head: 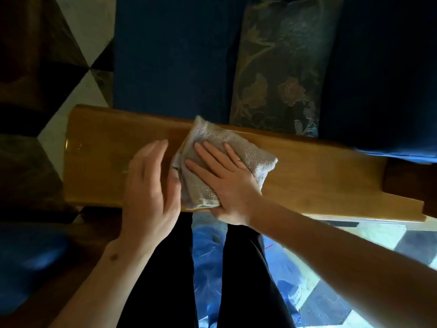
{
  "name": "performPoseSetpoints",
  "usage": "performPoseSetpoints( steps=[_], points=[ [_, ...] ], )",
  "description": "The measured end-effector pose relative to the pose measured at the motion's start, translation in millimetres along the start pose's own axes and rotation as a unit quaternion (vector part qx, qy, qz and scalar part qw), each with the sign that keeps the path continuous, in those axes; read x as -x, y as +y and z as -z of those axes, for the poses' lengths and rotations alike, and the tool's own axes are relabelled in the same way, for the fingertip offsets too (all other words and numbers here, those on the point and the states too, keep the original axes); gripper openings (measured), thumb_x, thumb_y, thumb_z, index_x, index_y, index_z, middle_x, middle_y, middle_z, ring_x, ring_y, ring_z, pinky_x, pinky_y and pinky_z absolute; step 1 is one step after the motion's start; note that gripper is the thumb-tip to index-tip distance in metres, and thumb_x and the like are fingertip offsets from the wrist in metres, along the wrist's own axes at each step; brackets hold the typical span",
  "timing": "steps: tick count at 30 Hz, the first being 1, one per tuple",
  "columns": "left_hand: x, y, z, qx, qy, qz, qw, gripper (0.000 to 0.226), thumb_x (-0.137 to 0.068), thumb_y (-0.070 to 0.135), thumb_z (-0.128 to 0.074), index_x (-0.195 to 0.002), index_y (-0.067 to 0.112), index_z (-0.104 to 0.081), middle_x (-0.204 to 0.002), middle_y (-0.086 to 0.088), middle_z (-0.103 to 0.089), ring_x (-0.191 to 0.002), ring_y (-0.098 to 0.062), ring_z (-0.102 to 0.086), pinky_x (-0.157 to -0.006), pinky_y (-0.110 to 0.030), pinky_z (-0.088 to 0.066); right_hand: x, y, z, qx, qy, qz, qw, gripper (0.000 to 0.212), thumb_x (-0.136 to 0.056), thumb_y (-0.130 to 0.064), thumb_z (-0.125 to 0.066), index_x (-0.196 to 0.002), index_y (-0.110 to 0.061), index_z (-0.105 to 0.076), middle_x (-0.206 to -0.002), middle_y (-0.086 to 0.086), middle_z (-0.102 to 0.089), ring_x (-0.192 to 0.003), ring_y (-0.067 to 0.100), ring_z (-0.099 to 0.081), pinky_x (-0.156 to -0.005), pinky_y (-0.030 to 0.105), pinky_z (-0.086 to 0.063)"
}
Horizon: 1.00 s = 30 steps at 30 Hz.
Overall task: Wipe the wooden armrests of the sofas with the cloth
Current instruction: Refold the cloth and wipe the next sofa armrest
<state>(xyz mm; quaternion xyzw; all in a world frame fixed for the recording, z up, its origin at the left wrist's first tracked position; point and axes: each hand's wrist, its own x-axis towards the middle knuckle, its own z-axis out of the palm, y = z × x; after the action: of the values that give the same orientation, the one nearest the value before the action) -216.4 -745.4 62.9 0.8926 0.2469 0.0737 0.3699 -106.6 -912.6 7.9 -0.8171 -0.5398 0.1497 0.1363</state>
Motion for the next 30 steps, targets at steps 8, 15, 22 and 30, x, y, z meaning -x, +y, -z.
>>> performPoseSetpoints(
  steps=[8,15,22,30],
  points=[
    [14,20,-28,-0.084,-0.103,-0.014,0.991,0.044,-0.097,0.005,-0.051,-0.141,0.001,-0.051,-0.14,-0.023,-0.051,-0.131,-0.038,-0.049,-0.11,-0.049,-0.042,26,41,17,0.005,-0.072,0.221,0.972,0.06,-0.102,-0.048,-0.044,-0.154,-0.018,-0.049,-0.166,0.013,-0.036,-0.159,0.031,-0.022,-0.13,0.053,-0.008],
    [16,72,-69,-0.151,-0.157,-0.006,0.976,0.057,-0.091,0.03,-0.054,-0.144,0.012,-0.046,-0.139,-0.016,-0.052,-0.129,-0.036,-0.043,-0.106,-0.055,-0.042,78,70,24,0.006,-0.028,0.119,0.992,0.067,-0.093,-0.049,-0.061,-0.148,-0.013,-0.055,-0.164,0.013,-0.04,-0.157,0.03,-0.027,-0.129,0.054,-0.015],
    [20,131,-128,-0.16,-0.198,-0.05,0.966,0.063,-0.09,0.028,-0.059,-0.149,0.012,-0.043,-0.152,-0.021,-0.04,-0.141,-0.038,-0.035,-0.116,-0.054,-0.034,150,108,32,0.007,0.039,-0.012,0.999,0.076,-0.091,-0.057,-0.059,-0.155,-0.018,-0.047,-0.167,0.01,-0.036,-0.158,0.026,-0.024,-0.13,0.051,-0.013],
    [15,212,-207,-0.169,-0.265,-0.112,0.943,0.059,-0.088,0.032,-0.067,-0.142,0.013,-0.054,-0.158,-0.018,-0.038,-0.146,-0.04,-0.031,-0.115,-0.055,-0.03,247,177,42,0.03,0.086,-0.077,0.993,0.068,-0.096,-0.055,-0.052,-0.154,-0.018,-0.05,-0.167,0.009,-0.035,-0.158,0.025,-0.026,-0.128,0.053,-0.02]
  ],
)
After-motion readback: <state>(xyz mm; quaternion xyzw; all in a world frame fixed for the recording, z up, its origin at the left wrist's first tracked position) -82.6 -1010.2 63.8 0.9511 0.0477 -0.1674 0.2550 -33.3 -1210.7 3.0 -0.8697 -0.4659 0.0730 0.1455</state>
